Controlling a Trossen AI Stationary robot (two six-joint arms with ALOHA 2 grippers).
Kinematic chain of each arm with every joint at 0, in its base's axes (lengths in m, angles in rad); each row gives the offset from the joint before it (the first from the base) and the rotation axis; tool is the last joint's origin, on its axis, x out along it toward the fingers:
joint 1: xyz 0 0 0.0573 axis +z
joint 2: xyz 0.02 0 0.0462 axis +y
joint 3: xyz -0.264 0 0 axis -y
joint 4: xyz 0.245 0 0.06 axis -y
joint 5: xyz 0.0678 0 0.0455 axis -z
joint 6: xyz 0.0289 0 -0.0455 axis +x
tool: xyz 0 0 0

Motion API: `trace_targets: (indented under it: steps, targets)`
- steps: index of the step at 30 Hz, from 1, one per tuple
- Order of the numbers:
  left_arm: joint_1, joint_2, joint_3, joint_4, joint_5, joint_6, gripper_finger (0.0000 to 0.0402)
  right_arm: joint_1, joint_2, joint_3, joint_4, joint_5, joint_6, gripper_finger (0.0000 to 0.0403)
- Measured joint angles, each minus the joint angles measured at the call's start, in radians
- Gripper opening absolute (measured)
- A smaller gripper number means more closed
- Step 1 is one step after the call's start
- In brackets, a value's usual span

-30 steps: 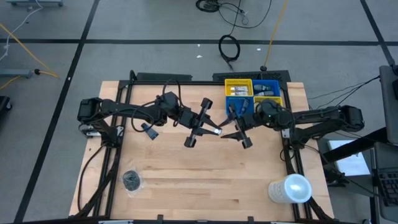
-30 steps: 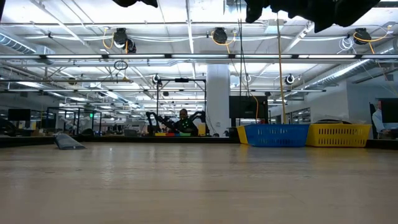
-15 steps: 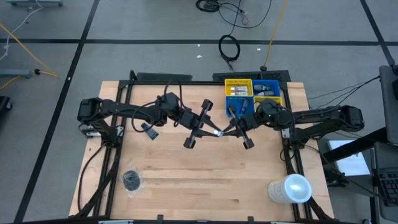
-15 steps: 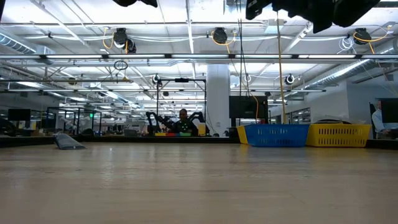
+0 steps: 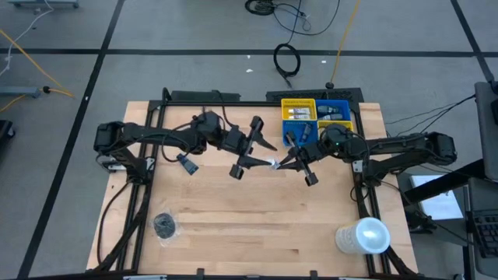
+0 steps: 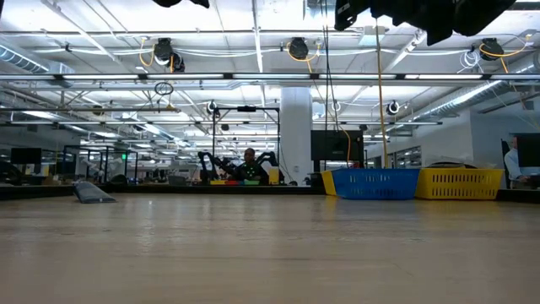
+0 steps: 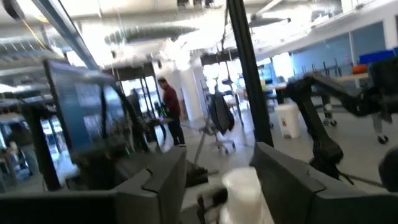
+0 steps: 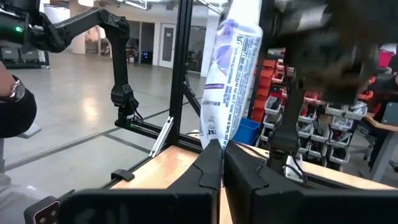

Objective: Pick & Place Travel size toiletries
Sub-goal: Put the white toothpaste into the top yellow basket

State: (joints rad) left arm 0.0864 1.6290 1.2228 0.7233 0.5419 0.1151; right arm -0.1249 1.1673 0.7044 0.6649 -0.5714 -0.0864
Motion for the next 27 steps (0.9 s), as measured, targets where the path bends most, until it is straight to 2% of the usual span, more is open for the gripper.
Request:
trace_targets:
  steps: [5,10,14,20,24,27]
  targets:
    - [0.019,-0.051,0.000,-0.027,0.007,-0.037,0.0219,-0.015,-0.019,0.001,-0.028,0.001,0.004,0.0000]
    - [0.029,-0.126,0.000,-0.226,-0.012,-0.098,0.0231,-0.047,-0.077,0.000,-0.187,0.099,-0.003,0.0000]
    - [0.022,-0.181,0.000,-0.475,-0.070,-0.111,0.0223,-0.077,-0.136,0.000,-0.352,0.255,-0.033,0.0000]
    - [-0.009,-0.241,0.000,-0.765,-0.231,-0.129,0.0201,-0.154,-0.200,0.000,-0.566,0.510,-0.060,0.0000]
    - [-0.019,-0.257,0.000,-0.888,-0.307,-0.156,0.0191,-0.223,-0.194,0.000,-0.663,0.677,-0.063,0.0000]
    - [-0.019,-0.259,0.000,-0.946,-0.345,-0.183,0.0189,-0.291,-0.157,0.006,-0.721,0.752,-0.068,0.0000]
